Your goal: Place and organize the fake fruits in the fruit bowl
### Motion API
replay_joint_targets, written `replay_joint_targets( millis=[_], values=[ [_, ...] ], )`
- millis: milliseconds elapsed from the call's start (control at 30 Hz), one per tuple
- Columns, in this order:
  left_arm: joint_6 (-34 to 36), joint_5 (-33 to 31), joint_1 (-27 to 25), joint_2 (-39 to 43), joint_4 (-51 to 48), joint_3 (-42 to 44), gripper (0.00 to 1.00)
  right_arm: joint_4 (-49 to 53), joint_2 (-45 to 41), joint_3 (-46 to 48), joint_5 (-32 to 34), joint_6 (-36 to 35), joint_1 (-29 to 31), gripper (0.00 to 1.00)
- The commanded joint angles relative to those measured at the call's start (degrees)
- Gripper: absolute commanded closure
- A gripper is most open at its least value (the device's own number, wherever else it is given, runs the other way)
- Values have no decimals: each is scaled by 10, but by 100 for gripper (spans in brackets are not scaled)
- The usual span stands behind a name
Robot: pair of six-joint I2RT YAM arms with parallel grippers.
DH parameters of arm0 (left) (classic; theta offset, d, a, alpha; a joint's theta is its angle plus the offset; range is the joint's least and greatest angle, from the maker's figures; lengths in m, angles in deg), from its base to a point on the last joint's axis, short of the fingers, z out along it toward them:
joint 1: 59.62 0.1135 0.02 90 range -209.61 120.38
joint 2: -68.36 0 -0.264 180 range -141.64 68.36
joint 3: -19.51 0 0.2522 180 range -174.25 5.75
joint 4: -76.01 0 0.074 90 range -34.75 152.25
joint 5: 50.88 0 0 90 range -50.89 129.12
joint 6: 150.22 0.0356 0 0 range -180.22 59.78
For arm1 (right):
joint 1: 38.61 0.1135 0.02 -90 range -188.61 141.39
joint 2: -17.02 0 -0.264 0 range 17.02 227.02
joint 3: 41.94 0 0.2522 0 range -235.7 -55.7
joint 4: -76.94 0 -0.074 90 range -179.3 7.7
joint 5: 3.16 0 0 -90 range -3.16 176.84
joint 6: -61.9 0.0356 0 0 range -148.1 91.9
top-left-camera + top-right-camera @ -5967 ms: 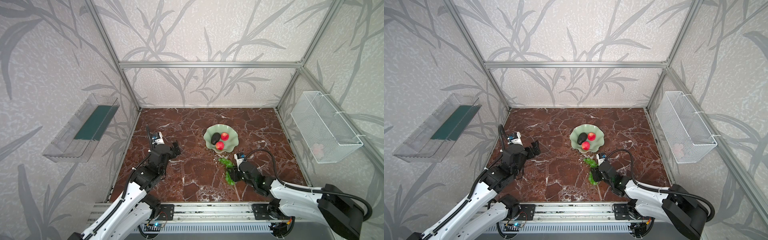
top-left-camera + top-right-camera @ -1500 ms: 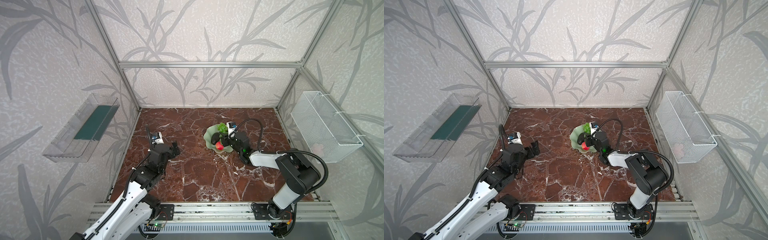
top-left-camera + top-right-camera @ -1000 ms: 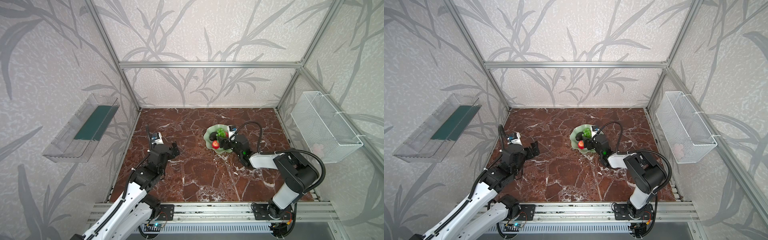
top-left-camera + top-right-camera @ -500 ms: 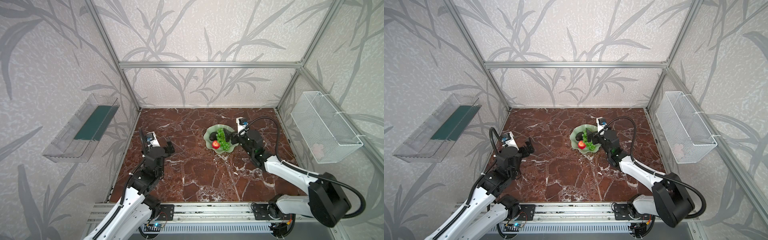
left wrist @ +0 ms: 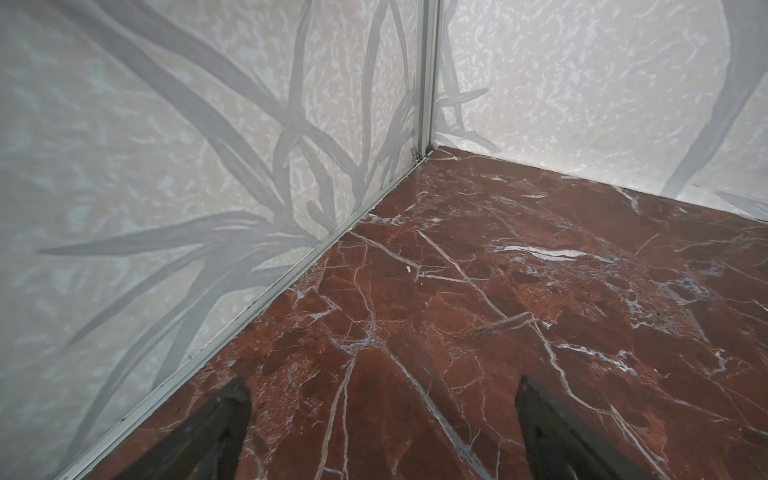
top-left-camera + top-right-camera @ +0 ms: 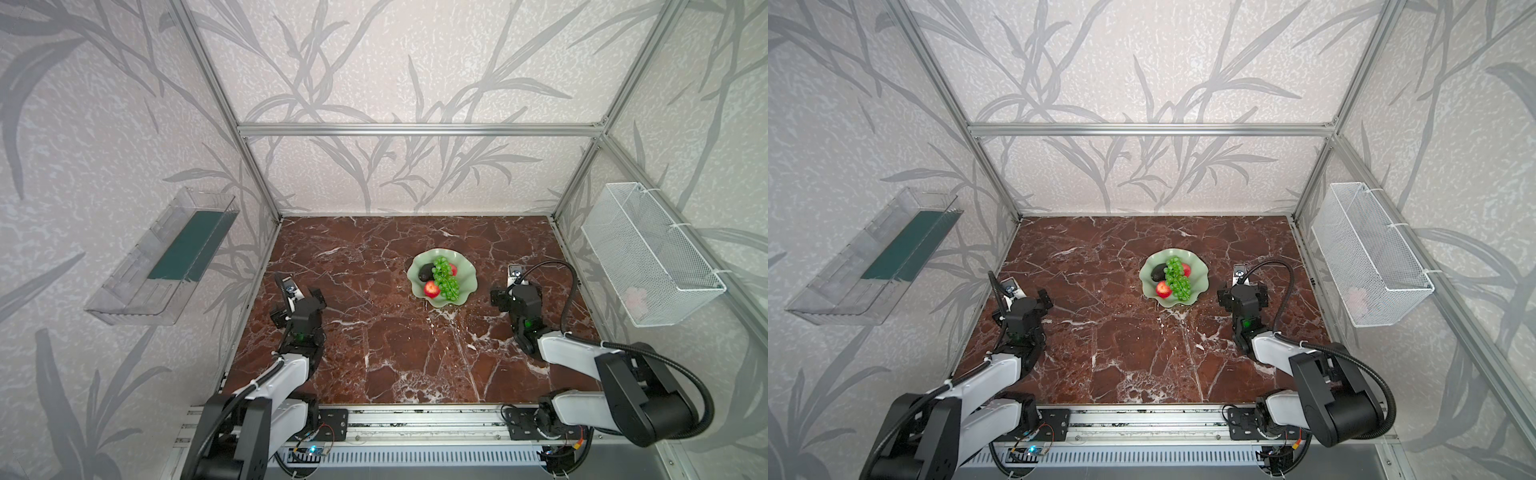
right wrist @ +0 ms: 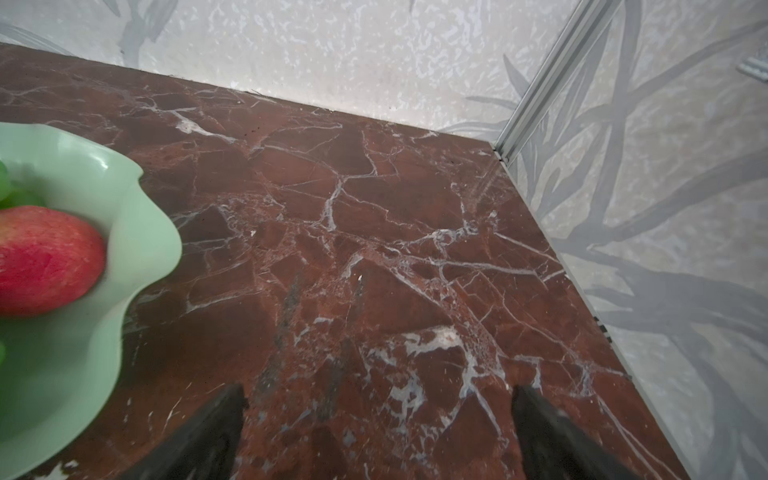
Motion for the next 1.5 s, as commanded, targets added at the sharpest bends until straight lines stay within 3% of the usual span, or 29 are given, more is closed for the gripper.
replay_joint_targets(
  millis=[0, 167, 300, 400, 500, 600, 700, 800, 900, 1467],
  values=[
    [13, 59, 24, -70, 175, 16, 1, -153, 45, 15, -11, -22, -18, 1],
    [13, 128, 51, -127, 165, -18, 1, -309, 149, 47, -109, -30, -44, 1],
    [63, 185, 49, -265, 331, -22, 1, -194, 121, 11, -175, -13, -69, 1],
    [36, 182, 51, -196, 141, -62, 1, -187, 120, 8, -186, -14, -72, 1],
    [56, 177, 50, -244, 208, -70, 1, -165, 121, -6, -141, 2, -72, 1],
    [38, 177, 51, -212, 114, -91, 1, -164, 122, -8, -112, 10, -72, 1],
    [55, 181, 52, -242, 202, -72, 1, -162, 121, -8, -113, 10, -72, 1],
    [46, 178, 52, -226, 156, -80, 1, -159, 121, -9, -117, 8, -71, 1],
    [54, 182, 51, -240, 199, -71, 1, -158, 122, -11, -118, 9, -72, 1],
    [53, 184, 52, -238, 192, -72, 1, -159, 122, -9, -119, 9, -72, 1]
  ],
)
